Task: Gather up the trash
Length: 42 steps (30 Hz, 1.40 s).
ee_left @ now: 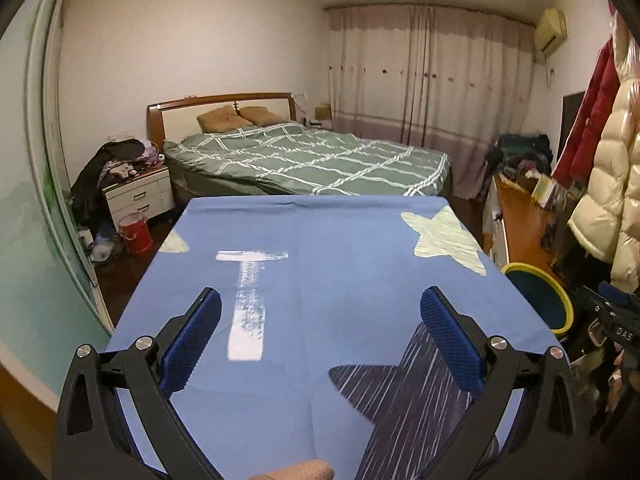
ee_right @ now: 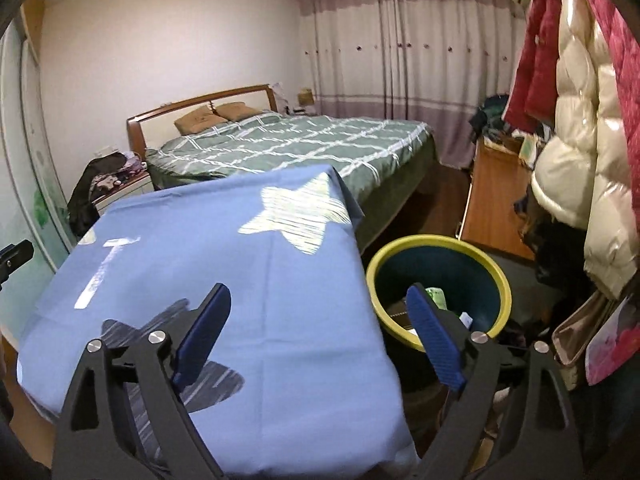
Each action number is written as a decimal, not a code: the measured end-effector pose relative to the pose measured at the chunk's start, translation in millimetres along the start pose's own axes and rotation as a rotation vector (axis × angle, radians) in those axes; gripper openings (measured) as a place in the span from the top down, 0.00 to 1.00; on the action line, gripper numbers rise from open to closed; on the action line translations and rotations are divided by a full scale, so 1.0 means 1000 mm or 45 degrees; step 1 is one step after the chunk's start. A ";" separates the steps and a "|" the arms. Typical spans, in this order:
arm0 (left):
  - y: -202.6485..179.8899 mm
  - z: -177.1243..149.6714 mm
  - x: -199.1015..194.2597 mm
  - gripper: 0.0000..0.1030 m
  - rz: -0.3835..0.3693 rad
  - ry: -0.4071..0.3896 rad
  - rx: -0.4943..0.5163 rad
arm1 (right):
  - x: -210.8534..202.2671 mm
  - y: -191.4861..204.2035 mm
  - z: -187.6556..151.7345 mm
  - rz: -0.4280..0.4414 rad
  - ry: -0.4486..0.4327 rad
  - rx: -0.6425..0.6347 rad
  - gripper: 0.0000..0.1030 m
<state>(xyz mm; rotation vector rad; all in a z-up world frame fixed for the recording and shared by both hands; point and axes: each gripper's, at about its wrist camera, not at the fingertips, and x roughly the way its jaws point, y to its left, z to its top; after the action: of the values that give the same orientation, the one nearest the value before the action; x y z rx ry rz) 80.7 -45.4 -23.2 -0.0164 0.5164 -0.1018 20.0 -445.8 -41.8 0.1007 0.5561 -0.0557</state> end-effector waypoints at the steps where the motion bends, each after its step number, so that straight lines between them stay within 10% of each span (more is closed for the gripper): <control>1: 0.002 -0.002 -0.005 0.05 0.003 -0.009 -0.007 | -0.004 0.004 -0.001 -0.001 -0.006 -0.007 0.16; 42: -0.020 -0.020 -0.025 0.05 0.022 -0.007 0.030 | -0.025 0.002 -0.006 -0.004 -0.045 0.022 0.15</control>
<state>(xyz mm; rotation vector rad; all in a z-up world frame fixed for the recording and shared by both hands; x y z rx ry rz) 47.1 -62.7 -27.5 0.0104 0.5100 -0.0911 -4.4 -442.9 -33.1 0.1153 0.5206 -0.0650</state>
